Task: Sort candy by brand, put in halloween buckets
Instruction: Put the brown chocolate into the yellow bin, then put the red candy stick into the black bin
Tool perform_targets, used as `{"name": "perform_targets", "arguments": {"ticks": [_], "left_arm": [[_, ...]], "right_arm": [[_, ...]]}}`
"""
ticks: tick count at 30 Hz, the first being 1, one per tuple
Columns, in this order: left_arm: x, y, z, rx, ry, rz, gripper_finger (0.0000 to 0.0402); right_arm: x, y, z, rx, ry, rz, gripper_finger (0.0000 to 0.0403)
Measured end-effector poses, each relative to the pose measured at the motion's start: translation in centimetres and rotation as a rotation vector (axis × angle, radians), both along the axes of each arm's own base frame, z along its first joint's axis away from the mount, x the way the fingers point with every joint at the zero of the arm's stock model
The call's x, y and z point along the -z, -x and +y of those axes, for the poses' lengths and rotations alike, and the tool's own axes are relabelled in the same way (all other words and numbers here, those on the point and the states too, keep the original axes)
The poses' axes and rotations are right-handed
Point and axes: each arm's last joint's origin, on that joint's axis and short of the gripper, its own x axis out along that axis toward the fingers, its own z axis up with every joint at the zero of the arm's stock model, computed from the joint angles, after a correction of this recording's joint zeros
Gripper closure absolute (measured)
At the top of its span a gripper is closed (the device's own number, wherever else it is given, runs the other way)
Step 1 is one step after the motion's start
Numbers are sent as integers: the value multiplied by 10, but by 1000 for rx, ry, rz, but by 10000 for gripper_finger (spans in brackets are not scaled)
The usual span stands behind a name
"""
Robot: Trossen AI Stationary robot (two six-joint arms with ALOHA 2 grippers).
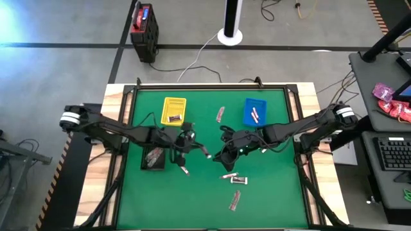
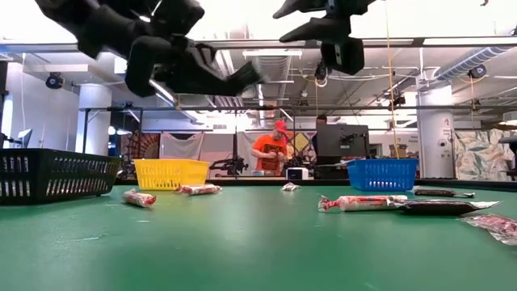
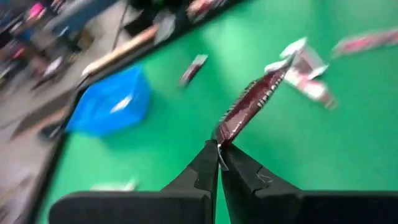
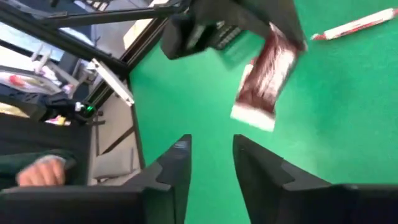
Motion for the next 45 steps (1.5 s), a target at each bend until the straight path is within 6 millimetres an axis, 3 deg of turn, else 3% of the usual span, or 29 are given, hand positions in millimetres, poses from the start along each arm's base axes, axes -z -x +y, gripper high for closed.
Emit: {"name": "perform_targets", "arguments": {"ticks": [3,8,14,18,21,29,39,45], "left_arm": [[-7,16,10,-189,-98,83,401],[-21,49,45,-583,-272,239,402],[-26,79,97,-778,-141,445,402],[-25,84,125,-720,110,471,402],[-22,85,139,-793,181,493,402],[-22,75,148,-817,198,545,390],[-22,73,150,-833,197,564,311],[-35,77,142,-857,232,479,282]], "right_arm": [[-2,2,-4,27,42,-5,268],[-2,3,-5,38,120,-14,249],[-1,2,-7,42,188,-14,247],[-1,2,-7,42,192,-13,250],[-1,2,-7,42,193,-9,248],[0,3,-7,30,212,-10,247],[1,3,-8,31,210,-2,244],[4,4,-8,45,212,26,245]]}}
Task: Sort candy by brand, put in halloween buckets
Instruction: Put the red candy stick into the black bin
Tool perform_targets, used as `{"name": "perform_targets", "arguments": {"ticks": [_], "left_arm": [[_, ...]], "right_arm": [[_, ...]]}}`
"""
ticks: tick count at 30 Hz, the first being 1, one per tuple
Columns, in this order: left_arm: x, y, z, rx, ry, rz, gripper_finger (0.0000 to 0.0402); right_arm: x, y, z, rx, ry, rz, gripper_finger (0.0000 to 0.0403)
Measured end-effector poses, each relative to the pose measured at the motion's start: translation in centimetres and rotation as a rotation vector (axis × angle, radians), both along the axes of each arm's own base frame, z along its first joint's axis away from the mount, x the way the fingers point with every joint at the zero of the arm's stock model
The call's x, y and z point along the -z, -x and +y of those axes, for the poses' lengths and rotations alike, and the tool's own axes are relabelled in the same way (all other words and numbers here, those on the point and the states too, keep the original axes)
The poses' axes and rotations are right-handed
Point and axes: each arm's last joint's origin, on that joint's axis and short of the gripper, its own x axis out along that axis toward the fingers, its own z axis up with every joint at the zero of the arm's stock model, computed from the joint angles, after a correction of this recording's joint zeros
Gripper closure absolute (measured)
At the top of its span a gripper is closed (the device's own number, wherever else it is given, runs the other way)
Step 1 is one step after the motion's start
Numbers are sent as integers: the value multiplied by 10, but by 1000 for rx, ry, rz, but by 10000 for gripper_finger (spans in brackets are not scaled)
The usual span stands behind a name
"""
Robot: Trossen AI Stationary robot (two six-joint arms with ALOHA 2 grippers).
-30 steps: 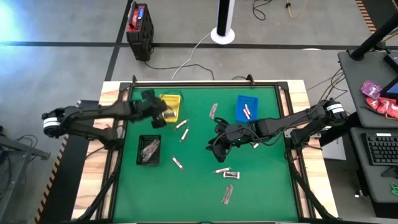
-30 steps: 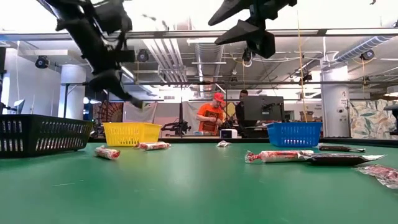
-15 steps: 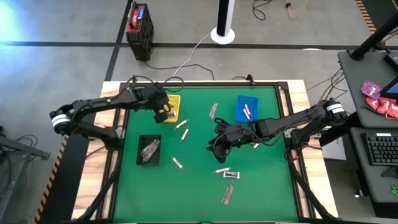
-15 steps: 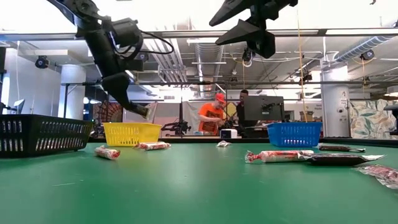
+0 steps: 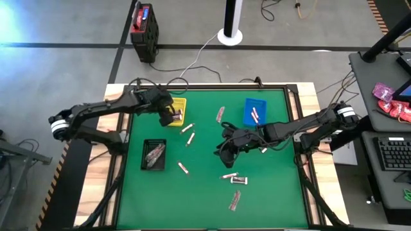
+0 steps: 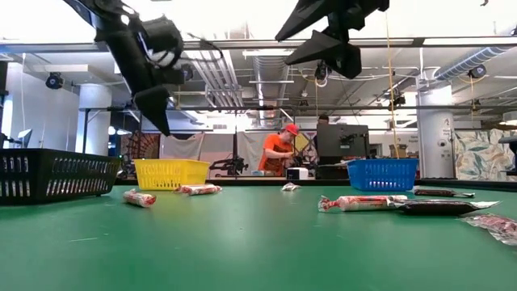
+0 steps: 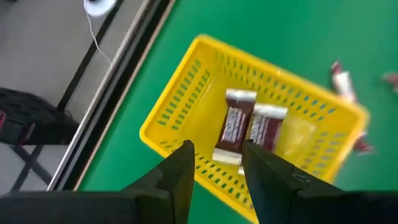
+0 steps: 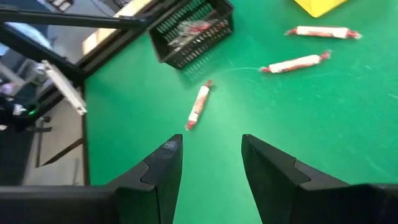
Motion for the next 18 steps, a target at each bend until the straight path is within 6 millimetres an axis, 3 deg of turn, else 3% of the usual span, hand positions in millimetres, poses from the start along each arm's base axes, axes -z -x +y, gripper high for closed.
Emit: {"name": "perform_targets", "arguments": {"ticks": [4,11,18], "left_arm": [[-17,3,-18,59,16,-118,281],[-42,1,-69,297,45,-336,281],[-43,12,-127,463,47,-498,281]], "right_arm": [[4,3,-2,57,14,46,243],[6,2,-21,159,37,69,250],[0,-2,-54,193,128,76,256]]}}
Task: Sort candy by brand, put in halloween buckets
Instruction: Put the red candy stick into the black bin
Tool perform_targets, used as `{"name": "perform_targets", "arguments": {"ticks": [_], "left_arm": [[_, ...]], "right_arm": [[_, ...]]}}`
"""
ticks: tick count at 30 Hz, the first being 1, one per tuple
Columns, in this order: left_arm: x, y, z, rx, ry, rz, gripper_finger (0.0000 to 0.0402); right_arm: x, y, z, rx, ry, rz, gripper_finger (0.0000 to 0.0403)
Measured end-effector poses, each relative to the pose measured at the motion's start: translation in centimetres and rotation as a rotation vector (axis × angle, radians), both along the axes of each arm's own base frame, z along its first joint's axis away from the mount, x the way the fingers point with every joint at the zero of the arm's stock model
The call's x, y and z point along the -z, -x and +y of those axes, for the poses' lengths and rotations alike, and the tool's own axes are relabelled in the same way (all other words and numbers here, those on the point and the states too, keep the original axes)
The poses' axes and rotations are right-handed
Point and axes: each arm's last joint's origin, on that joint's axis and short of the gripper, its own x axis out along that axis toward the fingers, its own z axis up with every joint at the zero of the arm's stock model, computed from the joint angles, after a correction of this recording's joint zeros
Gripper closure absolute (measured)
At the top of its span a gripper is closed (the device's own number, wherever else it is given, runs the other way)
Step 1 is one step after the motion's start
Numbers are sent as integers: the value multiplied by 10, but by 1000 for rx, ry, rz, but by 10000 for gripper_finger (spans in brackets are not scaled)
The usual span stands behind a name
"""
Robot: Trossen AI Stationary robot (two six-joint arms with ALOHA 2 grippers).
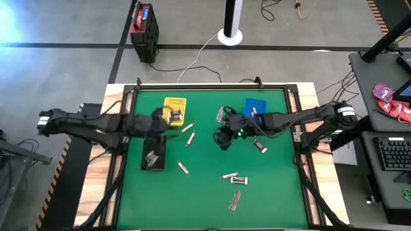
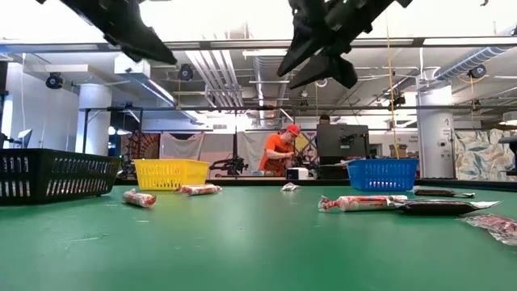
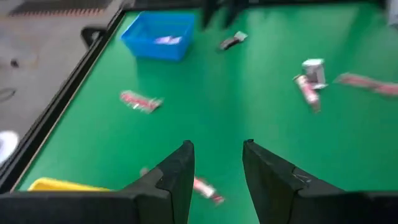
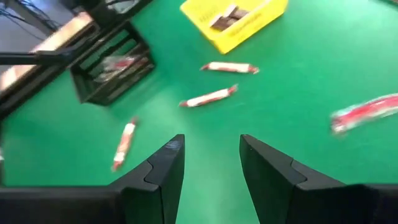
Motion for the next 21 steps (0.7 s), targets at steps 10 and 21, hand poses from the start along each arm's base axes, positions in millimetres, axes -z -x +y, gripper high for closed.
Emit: {"name": "perform_targets", "arguments": {"ticks": [10,21], "left_arm": [[10,18,-41,-34,-33,-44,280],[12,21,-39,-108,-83,-14,280]], "right_arm": [[10,-30,-56,142,5,242,257],[53,-66,-119,269,-51,529,248]]}}
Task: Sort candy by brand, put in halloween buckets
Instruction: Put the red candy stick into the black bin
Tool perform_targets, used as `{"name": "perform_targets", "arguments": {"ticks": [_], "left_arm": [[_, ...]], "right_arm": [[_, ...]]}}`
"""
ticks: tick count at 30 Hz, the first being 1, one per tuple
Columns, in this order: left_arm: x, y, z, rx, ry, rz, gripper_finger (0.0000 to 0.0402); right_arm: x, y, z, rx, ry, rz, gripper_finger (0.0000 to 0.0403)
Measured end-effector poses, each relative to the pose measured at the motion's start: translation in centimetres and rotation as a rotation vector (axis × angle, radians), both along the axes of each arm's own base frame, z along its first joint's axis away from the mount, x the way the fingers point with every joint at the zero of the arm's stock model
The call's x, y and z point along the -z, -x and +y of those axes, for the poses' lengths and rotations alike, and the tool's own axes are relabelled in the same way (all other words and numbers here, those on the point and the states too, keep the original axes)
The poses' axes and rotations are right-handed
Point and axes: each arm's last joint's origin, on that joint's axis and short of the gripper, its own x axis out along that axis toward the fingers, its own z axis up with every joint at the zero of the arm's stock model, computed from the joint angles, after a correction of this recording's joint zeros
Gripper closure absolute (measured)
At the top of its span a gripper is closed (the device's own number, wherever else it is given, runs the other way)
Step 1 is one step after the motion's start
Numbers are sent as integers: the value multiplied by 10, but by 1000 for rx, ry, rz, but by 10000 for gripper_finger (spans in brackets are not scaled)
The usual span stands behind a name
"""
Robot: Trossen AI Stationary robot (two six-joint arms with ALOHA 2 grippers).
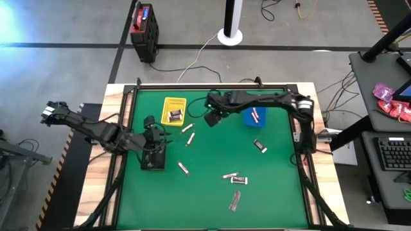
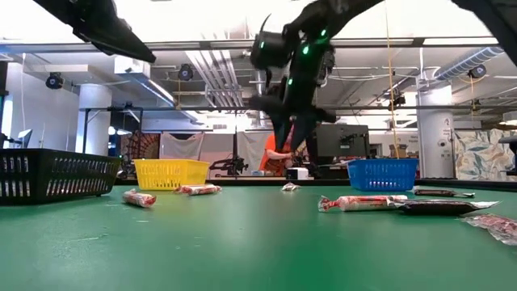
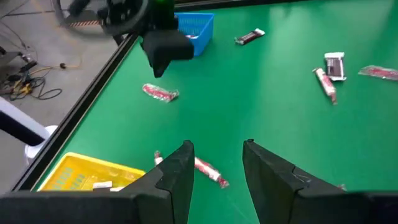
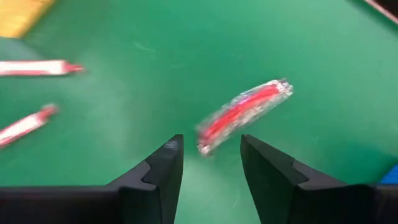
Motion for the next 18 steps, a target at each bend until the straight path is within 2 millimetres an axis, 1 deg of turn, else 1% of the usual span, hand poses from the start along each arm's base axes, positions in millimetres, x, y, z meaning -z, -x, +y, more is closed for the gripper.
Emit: {"name": "perform_targets", "arguments": {"ticks": [4,7,10,14,18], "left_arm": [[1,1,0,-1,-5,15,280],[2,1,1,-1,-11,26,280],[2,1,1,-2,-15,25,280],[2,2,2,-36,-40,17,280],[2,2,2,-42,-45,16,280]], "right_arm": [[22,-6,-14,51,-29,42,223],[34,-7,-17,92,-48,61,205],[42,-8,-18,112,-58,73,194],[48,-10,-19,131,-64,73,192],[61,-13,-19,146,-72,90,199]]}}
